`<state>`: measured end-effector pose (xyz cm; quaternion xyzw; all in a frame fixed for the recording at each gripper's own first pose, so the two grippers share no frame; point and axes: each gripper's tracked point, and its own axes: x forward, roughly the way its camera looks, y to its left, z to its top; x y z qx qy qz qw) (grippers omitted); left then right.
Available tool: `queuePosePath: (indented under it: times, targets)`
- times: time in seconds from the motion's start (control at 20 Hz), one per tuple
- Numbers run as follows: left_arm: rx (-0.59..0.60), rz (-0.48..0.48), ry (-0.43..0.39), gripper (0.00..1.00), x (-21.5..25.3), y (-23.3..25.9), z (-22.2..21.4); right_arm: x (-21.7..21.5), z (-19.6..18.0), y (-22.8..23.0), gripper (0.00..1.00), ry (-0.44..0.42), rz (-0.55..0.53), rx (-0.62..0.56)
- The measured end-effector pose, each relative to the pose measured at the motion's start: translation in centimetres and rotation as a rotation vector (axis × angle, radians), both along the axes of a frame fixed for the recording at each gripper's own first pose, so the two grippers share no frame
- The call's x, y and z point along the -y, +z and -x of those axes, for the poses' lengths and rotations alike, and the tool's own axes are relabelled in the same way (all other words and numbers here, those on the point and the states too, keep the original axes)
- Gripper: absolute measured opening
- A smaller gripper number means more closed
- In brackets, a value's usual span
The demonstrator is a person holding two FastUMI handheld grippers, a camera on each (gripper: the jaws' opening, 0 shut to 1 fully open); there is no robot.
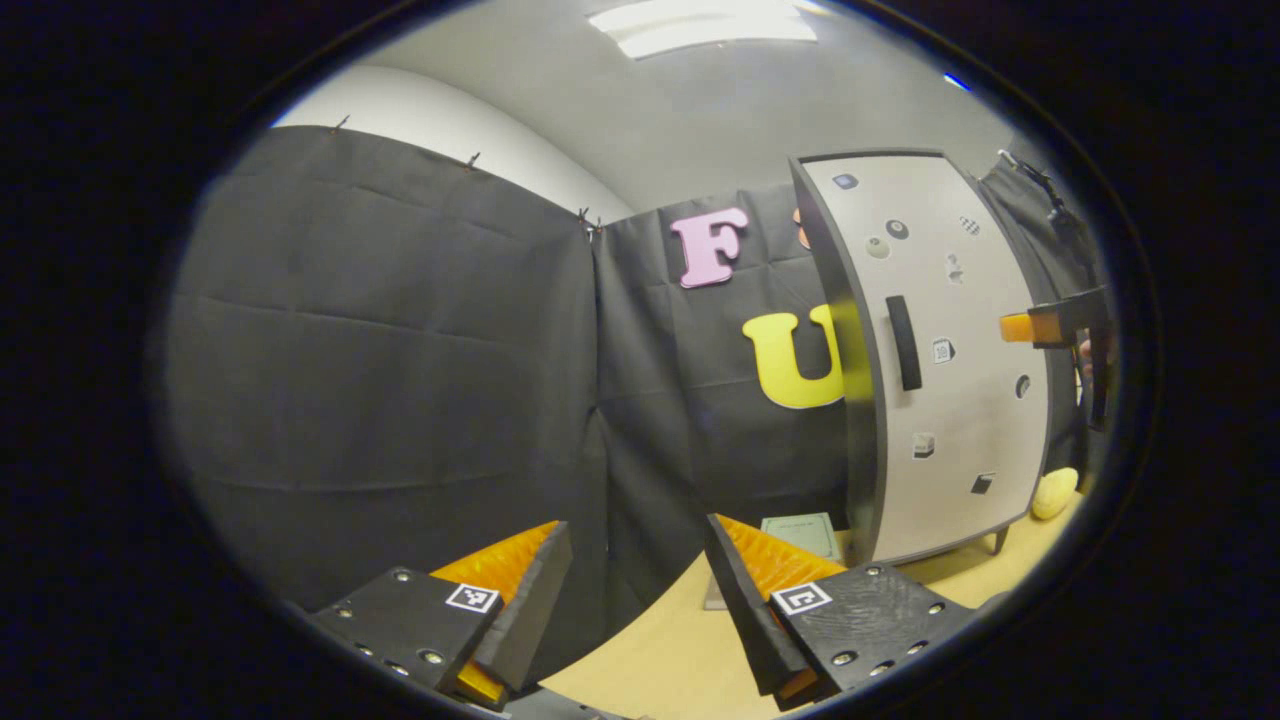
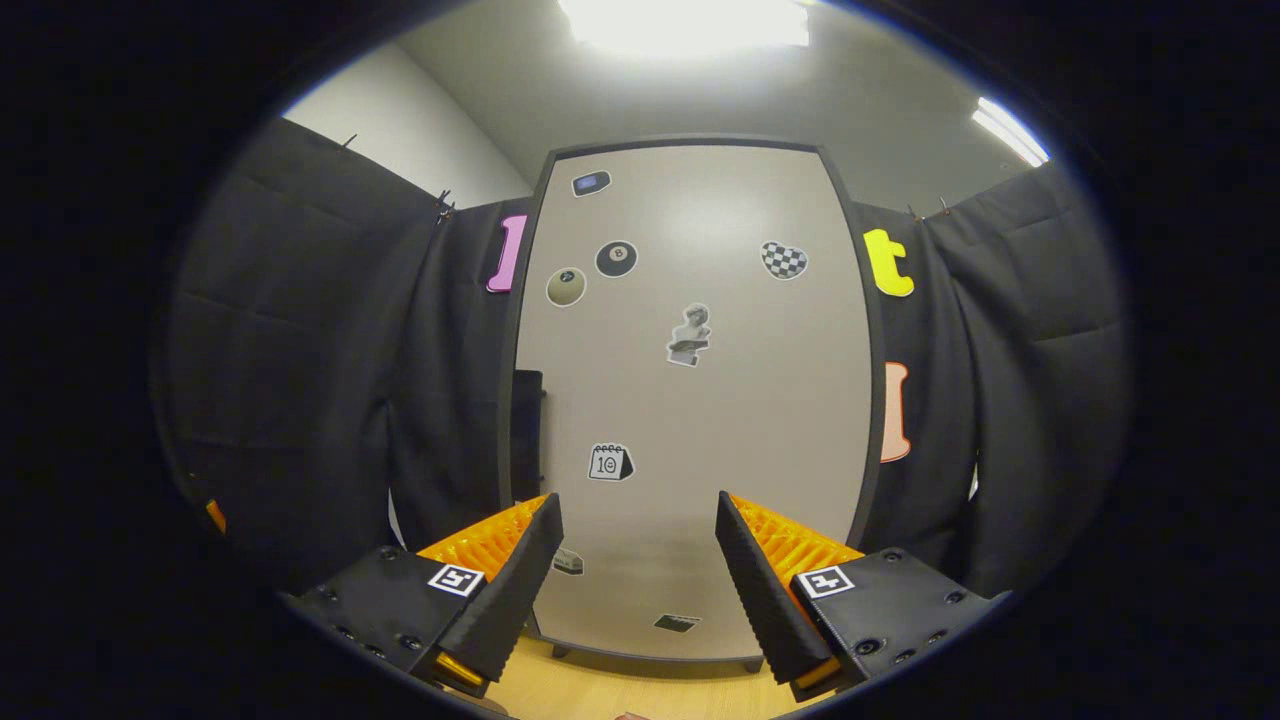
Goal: Open the cabinet door with the right hand, grasp the bottle in the cabinet with the left hand and place it on the coaster, then close the cabinet door with the right hand.
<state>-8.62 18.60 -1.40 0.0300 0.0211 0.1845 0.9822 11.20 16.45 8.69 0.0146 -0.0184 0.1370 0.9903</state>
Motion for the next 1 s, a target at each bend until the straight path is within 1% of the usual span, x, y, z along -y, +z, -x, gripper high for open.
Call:
queuePosePath:
  times: [0.05,0.1,0.15,0.2,0.35,0.5,0.65,0.7,0.8,0.95,1.0]
  targets:
    - [-0.004,0.002,0.009,0.83,0.0,-0.3,-0.3,-0.7,-0.4,0.1,0.98,0.003,0.002,-0.005]
    - [-0.008,0.005,0.018,0.81,-0.3,-0.5,-0.3,-1.5,-0.8,0.1,0.98,0.01,0.002,-0.009]
    - [-0.011,0.009,0.027,0.83,-1.1,-0.7,0.1,-2.4,-1.2,0.2,0.98,0.02,0.002,-0.014]
    - [-0.013,0.011,0.036,0.81,-1.8,-0.8,0.5,-3.2,-1.7,0.3,0.97,0.027,0.002,-0.015]
    - [-0.021,0.015,0.061,0.81,-3.7,-1.5,2.1,-5.1,-3.3,0.7,0.98,0.017,0.017,-0.018]
    - [-0.038,0.023,0.085,0.81,-5.3,-2.4,2.6,-7.2,-4.9,1.4,0.98,0.02,0.021,-0.008]
    - [-0.053,0.029,0.104,0.86,-6.6,-3.3,2.9,-9.0,-6.4,1.9,0.98,0.005,0.035,-0.015]
    - [-0.054,0.028,0.111,0.81,-6.8,-3.2,3.0,-9.7,-7.0,1.8,0.98,0.001,0.041,-0.024]
    - [-0.054,0.021,0.12,0.82,-7.4,-3.0,3.1,-11.1,-8.1,1.5,0.97,0.01,0.041,-0.044]
    - [-0.054,0.005,0.129,0.86,-8.8,-3.0,3.6,-12.5,-9.7,0.5,0.95,0.002,0.085,-0.09]
    - [-0.055,0.003,0.131,0.85,-9.1,-3.0,3.6,-13.1,-10.2,0.1,0.95,0.003,0.093,-0.108]
